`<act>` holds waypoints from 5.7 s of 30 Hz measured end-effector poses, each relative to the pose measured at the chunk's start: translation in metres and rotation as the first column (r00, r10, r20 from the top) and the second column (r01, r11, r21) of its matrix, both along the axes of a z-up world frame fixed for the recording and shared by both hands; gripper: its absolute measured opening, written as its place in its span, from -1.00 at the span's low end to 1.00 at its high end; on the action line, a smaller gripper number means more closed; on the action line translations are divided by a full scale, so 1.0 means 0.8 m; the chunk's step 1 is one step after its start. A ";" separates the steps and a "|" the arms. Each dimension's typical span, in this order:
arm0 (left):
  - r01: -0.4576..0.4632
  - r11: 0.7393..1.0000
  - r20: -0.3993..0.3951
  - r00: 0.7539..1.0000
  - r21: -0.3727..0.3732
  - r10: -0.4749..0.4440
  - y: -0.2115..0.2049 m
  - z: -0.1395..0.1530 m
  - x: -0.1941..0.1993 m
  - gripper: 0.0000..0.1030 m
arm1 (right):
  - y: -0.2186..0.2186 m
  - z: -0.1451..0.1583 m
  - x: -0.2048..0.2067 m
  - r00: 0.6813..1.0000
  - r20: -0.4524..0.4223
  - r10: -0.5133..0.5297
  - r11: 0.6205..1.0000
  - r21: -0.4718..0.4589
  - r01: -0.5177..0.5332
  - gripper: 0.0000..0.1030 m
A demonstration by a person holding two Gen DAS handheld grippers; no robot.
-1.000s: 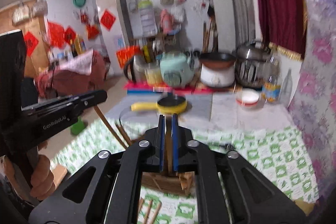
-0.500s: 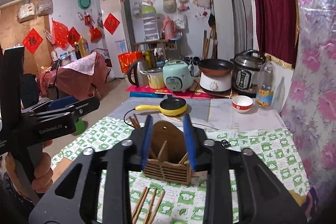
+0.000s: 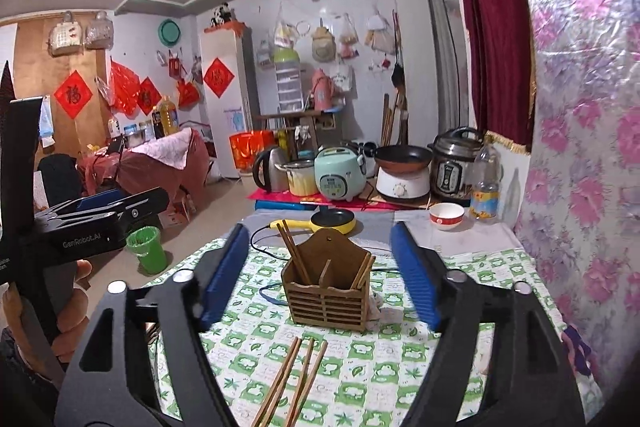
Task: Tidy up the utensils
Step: 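Move both open tools back down to the loose chopsticks, then close the left tool on a chopstick while the right tool grasps the red-printed one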
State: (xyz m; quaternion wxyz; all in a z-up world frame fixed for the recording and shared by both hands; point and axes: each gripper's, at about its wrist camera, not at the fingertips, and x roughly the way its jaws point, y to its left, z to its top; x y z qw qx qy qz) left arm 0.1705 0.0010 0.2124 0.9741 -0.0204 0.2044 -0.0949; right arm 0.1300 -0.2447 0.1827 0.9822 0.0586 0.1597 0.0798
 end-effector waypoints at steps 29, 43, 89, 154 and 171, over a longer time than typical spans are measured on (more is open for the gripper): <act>0.014 0.998 -0.365 0.931 0.055 0.007 0.022 -0.265 -0.026 0.89 | -0.011 -0.218 -0.005 0.946 -0.318 -0.056 0.998 -0.040 0.046 0.88; 0.170 0.977 -0.500 0.862 0.127 -0.085 -0.005 -0.340 -0.023 0.89 | -0.004 -0.304 0.027 0.877 -0.478 -0.053 0.994 -0.108 0.002 0.88; 0.251 0.967 -0.560 0.808 0.046 -0.183 0.002 -0.355 -0.010 0.89 | -0.020 -0.332 0.049 0.812 -0.583 0.032 0.999 0.028 -0.020 0.70; 0.236 0.961 -0.545 0.830 0.144 -0.122 -0.026 -0.364 0.007 -0.39 | 0.046 -0.344 0.074 0.759 -0.634 0.145 0.985 0.024 -0.168 -0.84; 0.219 0.964 -0.534 0.839 0.152 -0.107 -0.026 -0.363 0.003 -0.85 | 0.045 -0.344 0.072 0.761 -0.633 0.140 0.987 0.025 -0.161 -0.86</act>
